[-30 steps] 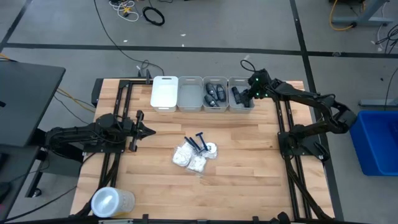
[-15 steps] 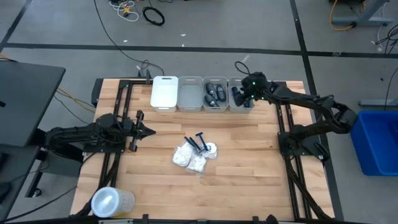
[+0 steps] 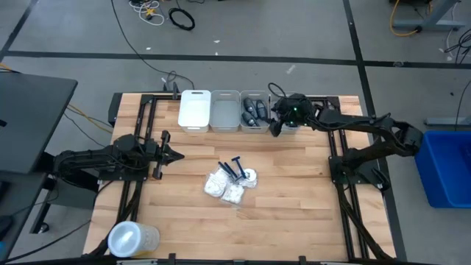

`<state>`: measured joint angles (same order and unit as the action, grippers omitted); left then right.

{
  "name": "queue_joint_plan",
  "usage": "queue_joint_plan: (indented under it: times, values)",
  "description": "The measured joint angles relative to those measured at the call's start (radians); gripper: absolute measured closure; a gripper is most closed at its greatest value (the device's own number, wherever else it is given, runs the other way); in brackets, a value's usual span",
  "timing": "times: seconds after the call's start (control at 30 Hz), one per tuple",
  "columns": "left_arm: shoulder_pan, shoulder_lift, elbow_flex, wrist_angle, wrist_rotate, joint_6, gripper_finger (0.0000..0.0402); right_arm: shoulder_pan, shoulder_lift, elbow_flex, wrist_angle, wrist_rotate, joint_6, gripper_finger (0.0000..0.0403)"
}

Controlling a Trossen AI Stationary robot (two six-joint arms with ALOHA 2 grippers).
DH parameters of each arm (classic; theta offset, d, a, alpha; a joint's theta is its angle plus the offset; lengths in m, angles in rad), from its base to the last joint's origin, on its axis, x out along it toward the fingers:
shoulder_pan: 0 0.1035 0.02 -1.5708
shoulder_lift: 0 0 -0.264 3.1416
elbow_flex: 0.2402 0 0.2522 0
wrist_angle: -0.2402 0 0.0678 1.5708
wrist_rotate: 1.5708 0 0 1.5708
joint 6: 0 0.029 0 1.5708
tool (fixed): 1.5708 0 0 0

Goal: Pick & Place Travel size toiletries
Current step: Put the white cotton pack into the left gray bin

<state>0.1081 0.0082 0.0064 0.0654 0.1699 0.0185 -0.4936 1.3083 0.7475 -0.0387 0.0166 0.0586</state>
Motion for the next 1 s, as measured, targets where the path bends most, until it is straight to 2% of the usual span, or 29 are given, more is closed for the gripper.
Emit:
queue_joint_plan:
  times: [0.4, 1.0]
  values:
    - [0.0, 0.0, 0.0, 0.0, 0.0, 0.0, 0.0385, 0.125, 0.0, 0.0, -0.005, 0.016, -0.018, 0.0132]
    - [0.0, 0.0, 0.0, 0.0, 0.0, 0.0, 0.0386, 0.223, 0.014, 0.0, 0.011, 0.001, -0.014, 0.016]
